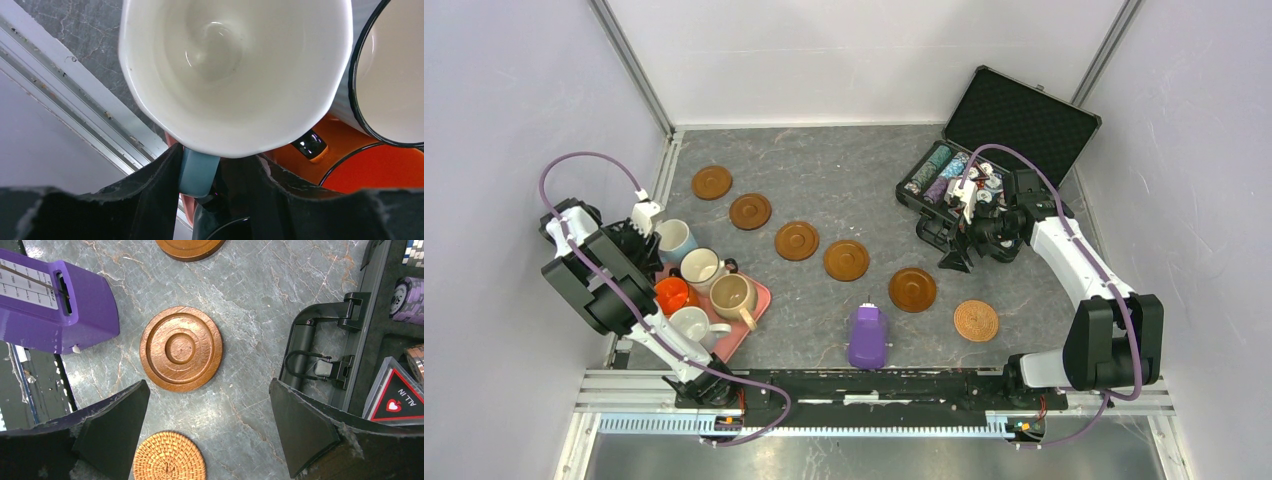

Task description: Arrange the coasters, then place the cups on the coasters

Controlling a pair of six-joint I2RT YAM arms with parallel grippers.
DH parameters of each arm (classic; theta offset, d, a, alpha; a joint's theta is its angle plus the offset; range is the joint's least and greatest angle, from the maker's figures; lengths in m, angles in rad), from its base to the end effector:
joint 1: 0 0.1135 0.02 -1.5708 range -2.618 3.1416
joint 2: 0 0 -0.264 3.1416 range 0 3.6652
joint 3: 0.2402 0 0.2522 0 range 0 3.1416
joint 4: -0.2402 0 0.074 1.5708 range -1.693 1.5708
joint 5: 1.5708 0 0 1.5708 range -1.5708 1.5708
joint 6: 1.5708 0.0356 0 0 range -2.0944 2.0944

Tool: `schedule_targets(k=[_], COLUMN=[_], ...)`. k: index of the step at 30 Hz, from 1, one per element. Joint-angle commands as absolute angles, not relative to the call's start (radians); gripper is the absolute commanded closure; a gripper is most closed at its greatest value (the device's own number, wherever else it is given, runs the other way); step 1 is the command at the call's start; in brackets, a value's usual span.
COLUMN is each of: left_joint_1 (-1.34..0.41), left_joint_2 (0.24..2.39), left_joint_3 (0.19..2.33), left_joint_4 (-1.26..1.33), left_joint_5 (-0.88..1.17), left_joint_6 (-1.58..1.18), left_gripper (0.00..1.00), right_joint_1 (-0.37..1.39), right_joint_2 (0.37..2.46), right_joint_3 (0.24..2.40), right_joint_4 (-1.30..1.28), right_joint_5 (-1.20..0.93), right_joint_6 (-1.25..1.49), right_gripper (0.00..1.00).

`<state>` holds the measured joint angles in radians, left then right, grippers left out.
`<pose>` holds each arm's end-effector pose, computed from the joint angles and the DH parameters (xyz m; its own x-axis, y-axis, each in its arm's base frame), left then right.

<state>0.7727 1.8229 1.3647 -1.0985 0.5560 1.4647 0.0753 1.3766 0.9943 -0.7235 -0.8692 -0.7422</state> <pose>0.2520 0.2194 0.2104 -0.6601 0.5360 -0.5263 0.6497 0.7590 -0.0419 0.2594 0.0468 0.2501 -0.3932 -0.4672 -0.7919 -0.8899 0.4099 0.2001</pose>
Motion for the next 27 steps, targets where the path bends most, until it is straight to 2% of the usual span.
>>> schedule_targets(k=[1,6,10,18,20,27], left_joint_1=[0.777,0.778,0.777,0.777,0.782,0.800], left_joint_2=[1.813,1.814,1.816,1.812,1.804,1.763], left_joint_3=[1.414,1.412,1.407,1.397,1.396,1.411], left_joint_4=[-1.124,-1.118,-1.118,-1.118,-1.115,-1.102], left_joint_5=[0.630,0.632,0.630,0.646,0.663,0.758], left_joint_6=[1.433,1.430,1.434,1.420,1.413,1.374], left_gripper=[0.45,0.46,0.53,0.91,0.97,0.98], right_joint_1=[0.070,0.070,0.070,0.070,0.069,0.062], right_joint_2=[1.380,1.376,1.379,1.385,1.382,1.383], right_joint_3=[0.996,0.991,0.988,0.990,0.990,1.000], right_joint_4=[-0.739,-0.747,-0.743,-0.736,-0.735,-0.725], right_joint_5=[-0.898,-0.890,-0.893,-0.893,-0.891,-0.896], right_joint_6=[-0.770,-0.780,-0.778,-0.772,-0.772,-0.765], right_gripper=[0.02,0.02,0.02,0.02,0.02,0.02])
